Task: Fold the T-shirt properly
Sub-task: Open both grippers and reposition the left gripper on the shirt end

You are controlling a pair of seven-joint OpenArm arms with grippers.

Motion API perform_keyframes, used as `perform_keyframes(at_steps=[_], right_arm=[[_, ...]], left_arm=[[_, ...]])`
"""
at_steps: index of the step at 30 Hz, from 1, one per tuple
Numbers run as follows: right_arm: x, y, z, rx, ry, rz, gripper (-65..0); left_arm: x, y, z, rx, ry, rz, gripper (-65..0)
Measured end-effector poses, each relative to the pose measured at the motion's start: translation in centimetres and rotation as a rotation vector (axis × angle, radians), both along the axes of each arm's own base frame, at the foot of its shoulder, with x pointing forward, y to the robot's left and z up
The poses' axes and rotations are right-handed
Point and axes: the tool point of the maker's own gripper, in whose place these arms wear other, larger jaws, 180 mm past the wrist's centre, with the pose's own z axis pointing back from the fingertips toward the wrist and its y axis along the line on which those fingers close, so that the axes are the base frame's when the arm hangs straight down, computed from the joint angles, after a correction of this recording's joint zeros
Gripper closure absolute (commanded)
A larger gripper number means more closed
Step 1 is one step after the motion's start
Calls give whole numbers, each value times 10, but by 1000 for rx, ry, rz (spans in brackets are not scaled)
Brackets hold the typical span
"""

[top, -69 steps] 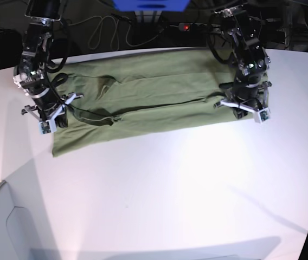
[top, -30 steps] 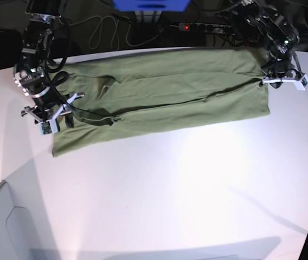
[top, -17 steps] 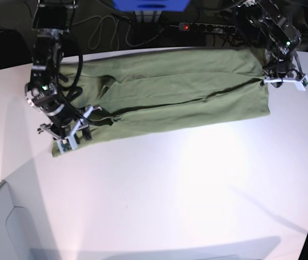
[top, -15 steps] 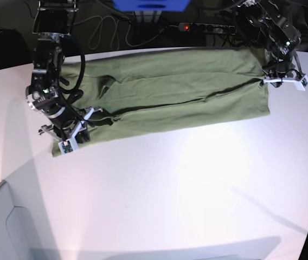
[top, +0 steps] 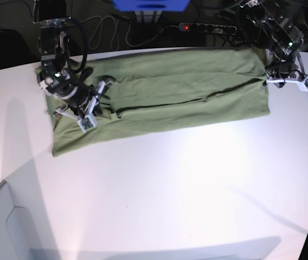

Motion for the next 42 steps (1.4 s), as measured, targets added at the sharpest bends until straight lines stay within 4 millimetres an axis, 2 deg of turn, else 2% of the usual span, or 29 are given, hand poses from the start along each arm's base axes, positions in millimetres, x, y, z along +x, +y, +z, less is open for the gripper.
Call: perform_keyframes(at_steps=[5, 9, 13, 14, 17, 20, 23, 29, 33, 37, 40, 42], right_arm=[[-10, -13, 4, -46, -1, 8, 0], [9, -30, 36, -42, -107, -39, 0], [18, -60, 47, -82, -137, -113, -7], [20, -64, 47, -91, -136, -122, -28], [37, -70, 53, -64, -168, -153, -152], [42, -79, 43, -73, -136, -172, -251], [40, -79, 31, -62, -102, -180, -296], [30, -69, -5, -10, -5, -202, -299], [35, -72, -5, -9, -25, -204, -299], [36, -72, -4, -11, -27, -204, -300], [36, -72, -4, -11, -27, -204, -300], [37, -72, -4, -11, -28, -204, -300]], left_arm=[[0, 0, 0, -2, -2, 0, -64], [1, 2, 3, 6, -4, -4, -67], [9, 10, 14, 13, -44, -13, -71], [11, 10, 16, 3, -59, -17, -84], [16, 10, 22, -27, -88, -31, -172], [16, 12, 25, -28, -103, -34, -235], [14, 10, 20, -38, -92, -29, -247], [17, 7, 20, -43, -100, -34, -297], [17, 7, 20, -45, -100, -34, -344], [15, 5, 17, -54, -88, -37, -351], [12, -5, -2, -92, -57, -43, -351], [7, -22, -17, -139, -17, -71, -350]])
